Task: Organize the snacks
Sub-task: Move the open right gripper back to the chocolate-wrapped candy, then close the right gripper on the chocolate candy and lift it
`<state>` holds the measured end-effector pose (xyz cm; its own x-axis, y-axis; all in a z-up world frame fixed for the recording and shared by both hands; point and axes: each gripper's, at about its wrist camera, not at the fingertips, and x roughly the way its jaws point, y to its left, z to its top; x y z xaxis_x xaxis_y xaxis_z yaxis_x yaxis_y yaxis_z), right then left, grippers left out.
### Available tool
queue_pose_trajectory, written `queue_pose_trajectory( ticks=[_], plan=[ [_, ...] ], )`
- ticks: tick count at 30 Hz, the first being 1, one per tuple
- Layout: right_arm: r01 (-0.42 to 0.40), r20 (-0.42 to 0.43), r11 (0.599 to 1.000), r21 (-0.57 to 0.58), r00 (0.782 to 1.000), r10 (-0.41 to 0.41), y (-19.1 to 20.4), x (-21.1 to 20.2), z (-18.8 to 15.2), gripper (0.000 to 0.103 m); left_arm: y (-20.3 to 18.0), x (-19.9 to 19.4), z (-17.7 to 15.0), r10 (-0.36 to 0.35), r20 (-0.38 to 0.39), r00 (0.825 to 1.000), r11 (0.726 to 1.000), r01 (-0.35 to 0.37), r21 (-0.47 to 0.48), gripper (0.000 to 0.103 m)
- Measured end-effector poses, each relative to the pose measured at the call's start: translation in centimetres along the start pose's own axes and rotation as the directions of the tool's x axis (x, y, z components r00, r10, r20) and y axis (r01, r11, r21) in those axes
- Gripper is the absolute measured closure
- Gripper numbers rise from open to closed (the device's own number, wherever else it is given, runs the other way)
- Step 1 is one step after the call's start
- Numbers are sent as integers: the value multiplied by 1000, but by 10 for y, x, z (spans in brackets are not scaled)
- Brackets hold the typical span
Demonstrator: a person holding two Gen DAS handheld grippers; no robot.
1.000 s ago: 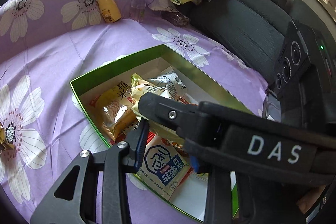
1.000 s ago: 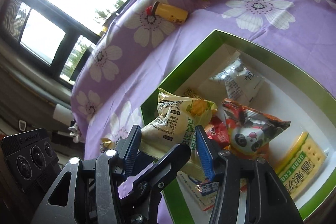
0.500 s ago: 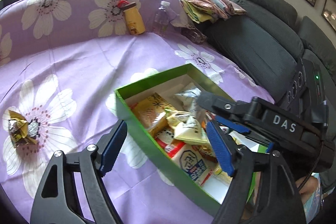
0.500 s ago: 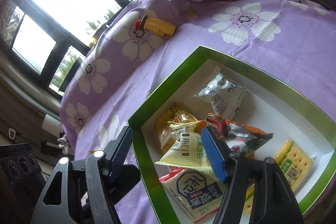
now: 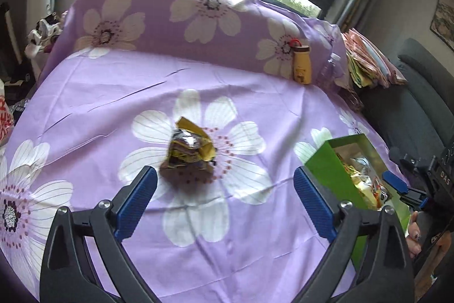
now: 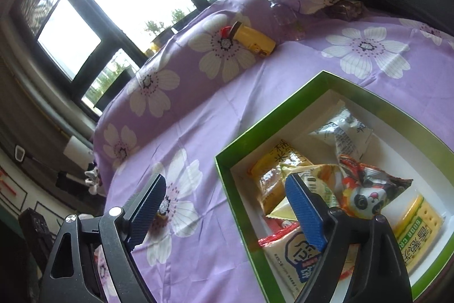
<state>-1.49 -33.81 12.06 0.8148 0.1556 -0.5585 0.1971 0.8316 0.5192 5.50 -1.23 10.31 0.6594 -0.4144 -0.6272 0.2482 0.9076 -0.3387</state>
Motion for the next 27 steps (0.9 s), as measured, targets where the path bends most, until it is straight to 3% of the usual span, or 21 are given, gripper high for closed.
queue_pose_trajectory(
  ticks=[3,8,15,20,24,27],
  plan=[
    [-20,-32,998,-65,999,18,23,11,-7,16,31,10,5,18,-30,999,995,-21,-99,6],
    [-124,-137,983,-133,985,106,67,38,-13,16,52,22,10,-54,-27,998,985,49,-167,6],
    [-223,-323,952,-210,935,148,129,121,-12,16,46,52,16,-45,-53,998,990,37,-139,7],
    [-301,-449,929,-215,875,180,147,181,-27,16,45,78,11,-86,-106,991,989,71,-132,8],
    [-290,-467,919,-268,873,139,151,207,-39,16,49,97,8,-89,-150,985,987,67,-145,15],
    [-324,-518,916,-237,840,162,148,221,-48,25,54,104,5,-89,-161,983,984,62,-166,31]
  ],
)
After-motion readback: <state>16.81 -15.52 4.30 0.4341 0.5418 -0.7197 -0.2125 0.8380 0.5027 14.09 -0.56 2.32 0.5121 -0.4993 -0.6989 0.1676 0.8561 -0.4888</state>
